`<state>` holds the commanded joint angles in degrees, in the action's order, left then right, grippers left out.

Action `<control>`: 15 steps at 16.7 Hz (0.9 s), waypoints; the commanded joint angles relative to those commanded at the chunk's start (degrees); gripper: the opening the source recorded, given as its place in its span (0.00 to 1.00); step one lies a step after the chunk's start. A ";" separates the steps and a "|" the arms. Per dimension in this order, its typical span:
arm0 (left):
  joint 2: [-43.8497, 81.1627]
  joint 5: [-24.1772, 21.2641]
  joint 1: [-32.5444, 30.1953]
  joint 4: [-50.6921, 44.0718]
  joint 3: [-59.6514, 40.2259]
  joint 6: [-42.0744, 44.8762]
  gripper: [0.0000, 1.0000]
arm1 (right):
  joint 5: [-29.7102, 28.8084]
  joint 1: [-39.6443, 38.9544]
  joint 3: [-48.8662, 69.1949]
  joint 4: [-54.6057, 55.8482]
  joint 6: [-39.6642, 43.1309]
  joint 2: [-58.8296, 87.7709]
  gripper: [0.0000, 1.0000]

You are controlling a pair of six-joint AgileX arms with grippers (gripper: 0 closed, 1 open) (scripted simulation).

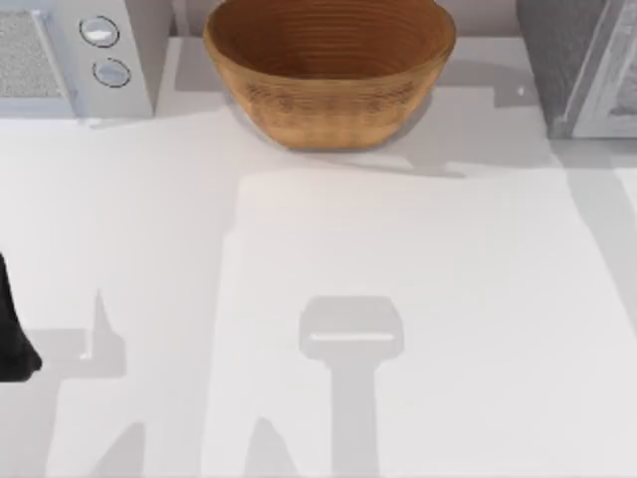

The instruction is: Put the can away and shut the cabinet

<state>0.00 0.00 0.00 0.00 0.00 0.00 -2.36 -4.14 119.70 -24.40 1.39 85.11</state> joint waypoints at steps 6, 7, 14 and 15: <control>0.00 0.00 0.00 0.00 0.00 0.00 1.00 | 2.55 1.53 -48.27 11.36 0.77 -33.90 1.00; 0.00 0.00 0.00 0.00 0.00 0.00 1.00 | 2.81 1.80 -56.72 13.06 0.77 -39.39 1.00; 0.00 0.00 0.00 0.00 0.00 0.00 1.00 | 3.19 3.45 -102.42 21.77 -0.17 -71.99 1.00; 0.00 0.00 0.00 0.00 0.00 0.00 1.00 | 3.07 3.61 -106.64 22.48 -0.40 -75.27 1.00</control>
<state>0.00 0.00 0.00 0.00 0.00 0.00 0.71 -0.53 13.05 -1.92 0.99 9.85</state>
